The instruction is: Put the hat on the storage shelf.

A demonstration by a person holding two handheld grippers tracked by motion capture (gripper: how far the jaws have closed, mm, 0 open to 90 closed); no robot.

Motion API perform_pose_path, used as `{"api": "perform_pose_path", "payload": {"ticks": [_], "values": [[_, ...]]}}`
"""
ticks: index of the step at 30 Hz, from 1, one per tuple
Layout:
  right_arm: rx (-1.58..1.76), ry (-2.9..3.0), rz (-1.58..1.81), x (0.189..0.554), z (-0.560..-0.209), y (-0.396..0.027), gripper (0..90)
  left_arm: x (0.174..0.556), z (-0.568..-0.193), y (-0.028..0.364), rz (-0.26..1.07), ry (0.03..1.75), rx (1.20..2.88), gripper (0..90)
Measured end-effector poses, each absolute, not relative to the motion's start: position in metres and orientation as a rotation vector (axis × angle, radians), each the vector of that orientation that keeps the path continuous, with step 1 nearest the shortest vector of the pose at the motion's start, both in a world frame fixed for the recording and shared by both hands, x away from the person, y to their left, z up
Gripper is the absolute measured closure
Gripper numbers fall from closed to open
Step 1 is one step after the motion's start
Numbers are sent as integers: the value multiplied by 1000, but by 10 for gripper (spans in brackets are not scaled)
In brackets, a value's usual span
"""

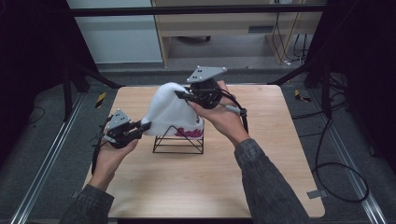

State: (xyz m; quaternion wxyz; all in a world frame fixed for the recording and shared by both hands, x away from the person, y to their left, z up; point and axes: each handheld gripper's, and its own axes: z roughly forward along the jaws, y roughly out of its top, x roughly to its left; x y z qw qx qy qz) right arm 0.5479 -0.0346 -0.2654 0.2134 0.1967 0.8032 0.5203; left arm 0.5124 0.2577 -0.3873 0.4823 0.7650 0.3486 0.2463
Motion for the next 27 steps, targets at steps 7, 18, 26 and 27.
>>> {"api": "perform_pose_path", "payload": {"ticks": [7, 18, 26, 27], "values": [[560, 2263, 1408, 546, -275, -35, 818, 512, -395, 258, 590, 858, 1878, 749], [565, 2303, 1381, 543, -287, -33, 817, 512, -409, 260, 566, 864, 1896, 749], [574, 2331, 1366, 541, -296, -31, 816, 512, -416, 261, 559, 867, 1920, 749], [577, 2333, 1359, 542, -296, -31, 816, 512, -417, 261, 555, 869, 1920, 749]]}}
